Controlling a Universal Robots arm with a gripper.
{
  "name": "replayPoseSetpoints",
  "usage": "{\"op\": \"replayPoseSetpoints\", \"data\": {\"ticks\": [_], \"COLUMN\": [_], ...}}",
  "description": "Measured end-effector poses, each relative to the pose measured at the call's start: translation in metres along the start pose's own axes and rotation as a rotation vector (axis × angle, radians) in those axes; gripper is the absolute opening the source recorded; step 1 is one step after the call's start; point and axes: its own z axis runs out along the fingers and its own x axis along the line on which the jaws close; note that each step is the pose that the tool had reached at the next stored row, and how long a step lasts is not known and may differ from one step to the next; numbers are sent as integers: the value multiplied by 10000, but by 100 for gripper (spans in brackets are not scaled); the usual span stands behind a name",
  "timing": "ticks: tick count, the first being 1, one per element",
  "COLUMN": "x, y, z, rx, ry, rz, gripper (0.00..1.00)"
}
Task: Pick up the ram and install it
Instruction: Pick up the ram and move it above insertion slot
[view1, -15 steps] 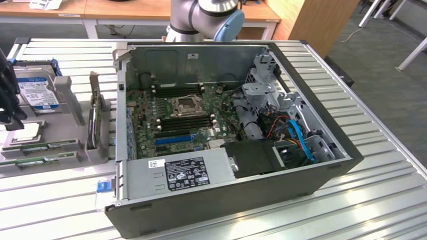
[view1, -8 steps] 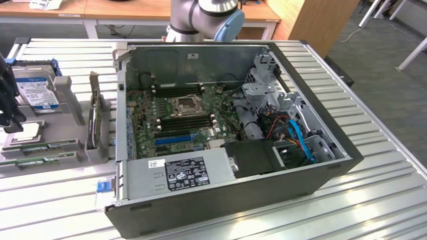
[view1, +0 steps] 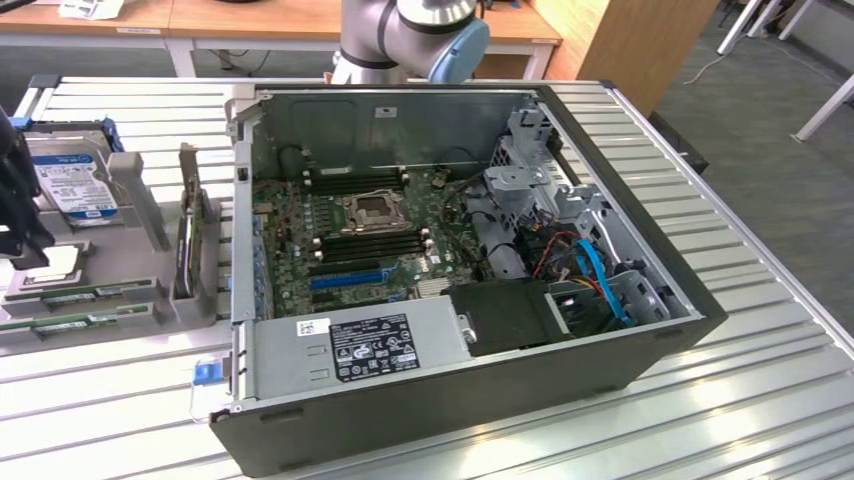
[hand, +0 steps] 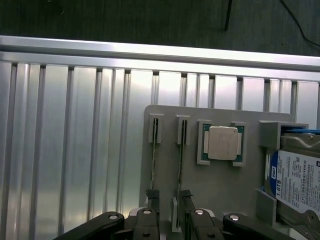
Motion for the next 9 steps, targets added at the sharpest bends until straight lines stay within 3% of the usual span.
{"op": "replayPoseSetpoints", "data": {"ticks": [9], "x": [27], "y": [-3], "z": [165], "rx": [-1], "ry": [-2], "rz": [1], "gripper": [29]}}
